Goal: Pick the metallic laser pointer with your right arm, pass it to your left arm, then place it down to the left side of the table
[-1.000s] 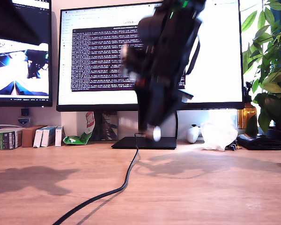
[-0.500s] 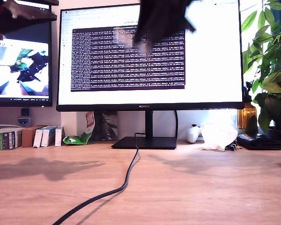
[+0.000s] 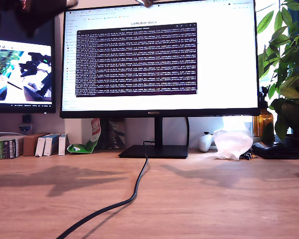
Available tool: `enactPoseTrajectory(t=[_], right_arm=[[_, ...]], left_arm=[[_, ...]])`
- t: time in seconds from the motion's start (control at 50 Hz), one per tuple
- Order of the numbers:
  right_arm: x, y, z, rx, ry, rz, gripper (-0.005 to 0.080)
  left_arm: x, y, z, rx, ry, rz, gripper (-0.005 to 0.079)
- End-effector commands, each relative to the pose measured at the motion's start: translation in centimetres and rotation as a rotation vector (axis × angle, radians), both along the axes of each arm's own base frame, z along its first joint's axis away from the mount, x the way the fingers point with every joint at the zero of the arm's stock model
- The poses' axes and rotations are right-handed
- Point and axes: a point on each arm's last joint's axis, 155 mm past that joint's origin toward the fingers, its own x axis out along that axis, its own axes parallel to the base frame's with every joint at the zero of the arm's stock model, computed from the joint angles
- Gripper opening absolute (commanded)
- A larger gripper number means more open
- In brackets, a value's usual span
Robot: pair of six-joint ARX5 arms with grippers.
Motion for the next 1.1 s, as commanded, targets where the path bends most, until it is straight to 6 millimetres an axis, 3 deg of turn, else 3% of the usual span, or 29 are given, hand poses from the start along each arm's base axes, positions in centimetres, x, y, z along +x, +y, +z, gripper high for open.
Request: enactPoseTrajectory(t=[0.0,0.44,1.08], right_arm=[[-0.6,1.2,0.6,0.03,-0.016,0.042,-0.0011],[-2.1,3.6,2.7,0.115,-0.071,0.136,-0.0011],[-4.6,5.1,2.4,0.099,-0.098,0.227,-0.0011]], left_arm=[[0.2,-0.2,0.9,-0.01,-0.035,0.006,0.0342],[0.3,-1.1,2.2,-0.043,-0.058,0.024,0.0342],[-1.6,-3.2,5.6,-0.085,-0.124,-0.054,0.0341]])
